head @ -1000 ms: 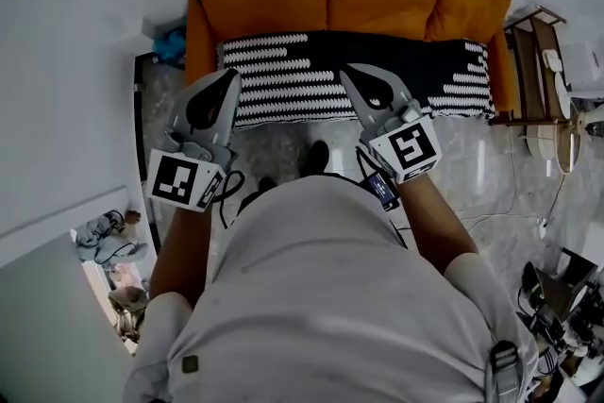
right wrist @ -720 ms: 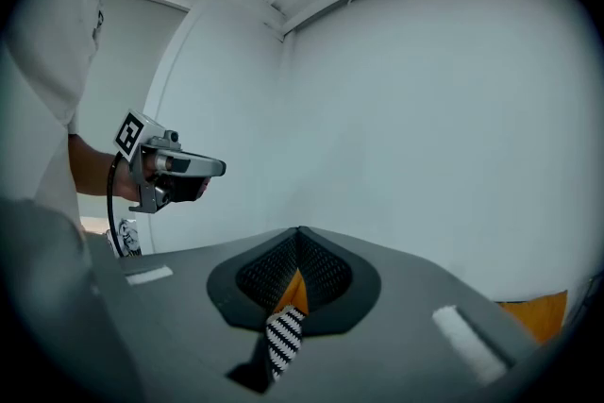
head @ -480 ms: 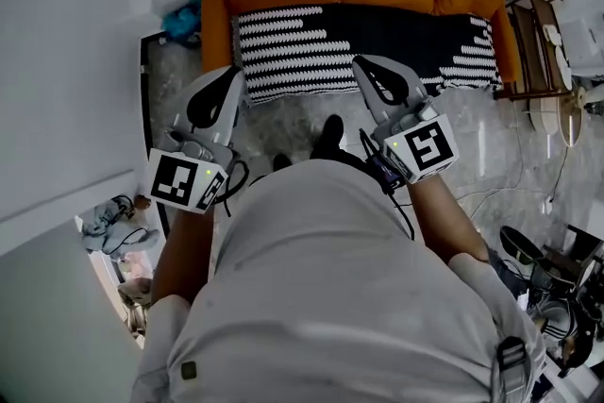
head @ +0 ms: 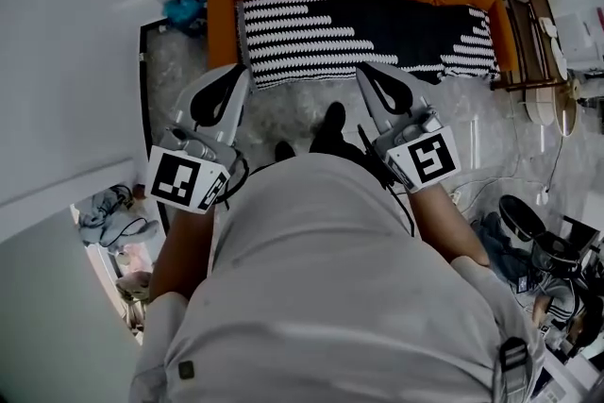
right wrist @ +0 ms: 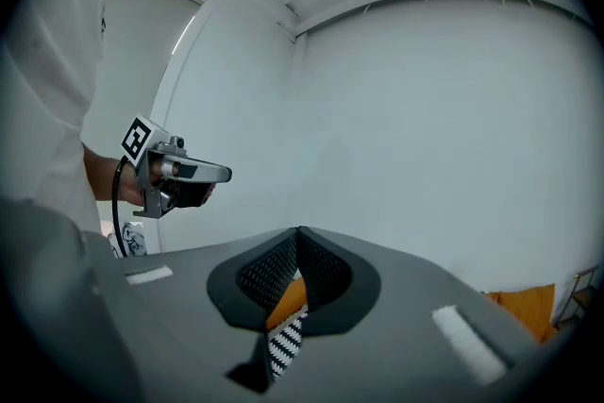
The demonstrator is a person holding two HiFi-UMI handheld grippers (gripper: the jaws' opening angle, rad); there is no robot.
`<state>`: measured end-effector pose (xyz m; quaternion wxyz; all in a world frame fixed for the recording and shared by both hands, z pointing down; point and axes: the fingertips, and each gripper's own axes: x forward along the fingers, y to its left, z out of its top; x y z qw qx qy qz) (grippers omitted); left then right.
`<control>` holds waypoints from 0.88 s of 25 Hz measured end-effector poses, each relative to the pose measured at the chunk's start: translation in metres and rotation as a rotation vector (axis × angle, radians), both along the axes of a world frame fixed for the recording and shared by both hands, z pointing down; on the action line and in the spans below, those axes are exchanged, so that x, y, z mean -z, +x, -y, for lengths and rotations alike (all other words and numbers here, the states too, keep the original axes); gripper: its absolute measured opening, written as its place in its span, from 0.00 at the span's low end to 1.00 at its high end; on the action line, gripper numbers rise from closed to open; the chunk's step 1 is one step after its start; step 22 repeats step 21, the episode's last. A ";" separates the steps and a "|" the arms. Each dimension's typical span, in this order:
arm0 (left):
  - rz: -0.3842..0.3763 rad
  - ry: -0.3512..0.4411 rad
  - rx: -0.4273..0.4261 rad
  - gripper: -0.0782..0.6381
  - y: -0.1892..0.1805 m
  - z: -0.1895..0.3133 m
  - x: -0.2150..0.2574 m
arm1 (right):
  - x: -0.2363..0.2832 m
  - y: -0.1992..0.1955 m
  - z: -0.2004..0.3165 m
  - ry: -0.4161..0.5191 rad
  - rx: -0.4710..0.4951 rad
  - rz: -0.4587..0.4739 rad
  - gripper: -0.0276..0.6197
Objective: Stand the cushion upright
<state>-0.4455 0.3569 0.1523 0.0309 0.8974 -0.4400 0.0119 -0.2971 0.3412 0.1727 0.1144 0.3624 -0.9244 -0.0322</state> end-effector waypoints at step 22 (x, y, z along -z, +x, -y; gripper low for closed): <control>-0.030 0.006 -0.024 0.11 0.000 -0.006 0.004 | 0.006 -0.005 -0.009 0.015 -0.011 -0.019 0.06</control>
